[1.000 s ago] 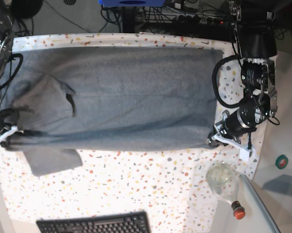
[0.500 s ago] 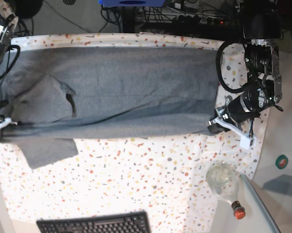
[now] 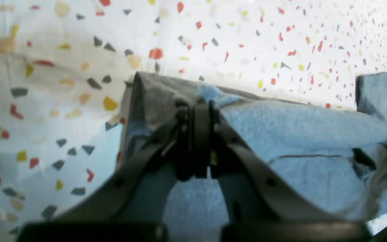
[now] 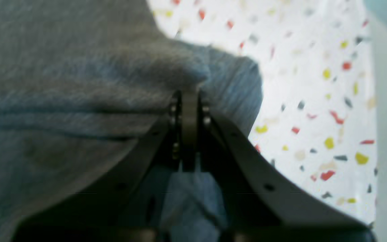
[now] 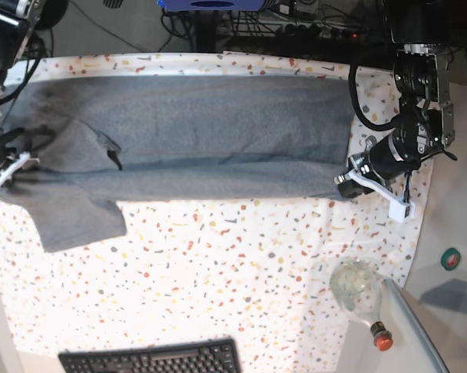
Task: Layout the t-shirt on the table in an organized manner, then fold the t-shirt properly
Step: 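Hold the folded shirt edge with both grippers and pull it taut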
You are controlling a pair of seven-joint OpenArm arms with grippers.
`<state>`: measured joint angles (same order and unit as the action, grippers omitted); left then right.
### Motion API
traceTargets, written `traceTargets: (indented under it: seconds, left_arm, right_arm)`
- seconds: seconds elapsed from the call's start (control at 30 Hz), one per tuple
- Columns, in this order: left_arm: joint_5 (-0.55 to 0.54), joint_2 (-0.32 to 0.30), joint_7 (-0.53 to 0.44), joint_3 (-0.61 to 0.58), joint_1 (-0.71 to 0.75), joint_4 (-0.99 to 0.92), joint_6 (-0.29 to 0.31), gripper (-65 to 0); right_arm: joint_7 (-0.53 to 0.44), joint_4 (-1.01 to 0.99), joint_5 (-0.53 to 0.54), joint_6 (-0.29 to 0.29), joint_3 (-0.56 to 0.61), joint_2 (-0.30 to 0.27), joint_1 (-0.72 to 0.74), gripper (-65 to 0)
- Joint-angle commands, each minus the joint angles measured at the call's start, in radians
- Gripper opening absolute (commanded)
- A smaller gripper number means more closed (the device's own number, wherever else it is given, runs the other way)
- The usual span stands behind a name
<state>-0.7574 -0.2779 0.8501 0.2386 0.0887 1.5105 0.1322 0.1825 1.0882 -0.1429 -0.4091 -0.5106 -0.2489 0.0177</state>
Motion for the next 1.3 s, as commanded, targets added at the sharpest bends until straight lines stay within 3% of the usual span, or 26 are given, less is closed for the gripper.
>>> traceTargets:
  seconds: [0.0,0.23,0.53,0.73,0.93,1.2,1.27]
  left_arm:
    - [-0.007,-0.028,-0.018,0.003,-0.01,0.02,0.005,-65.0]
    - [-0.004,-0.054,-0.018,0.0,-0.01,0.0,0.005,-65.0]
    - [0.088,-0.05,-0.018,-0.077,-0.01,-0.006,0.005,-65.0]
    - [0.089,-0.05,-0.019,-0.077,-0.01,-0.006,0.005,-65.0]
    - [0.091,-0.051,-0.019,-0.08,-0.01,-0.008,0.005,-65.0]
    - [0.091,-0.051,-0.019,-0.071,-0.01,-0.008,0.005,-65.0]
    - [0.091,-0.053,-0.019,-0.071,-0.01,-0.008,0.005,-65.0]
  right_arm:
    - [-0.024,0.036,0.009,0.006,-0.006,-0.022,0.011,-65.0]
    - [-0.019,0.046,0.009,0.006,-0.006,-0.017,-0.032,-65.0]
    - [-0.016,0.046,0.009,0.006,-0.006,-0.016,-0.061,-65.0]
    - [0.064,0.126,0.009,0.006,-0.006,0.003,-0.095,-65.0]
    - [0.068,0.16,0.006,0.006,-0.006,0.043,-0.103,-65.0]
    - [0.213,0.186,0.009,0.006,-0.007,0.062,-0.106,-65.0]
    - [0.222,0.2,0.009,0.006,-0.009,0.062,-0.107,-58.2]
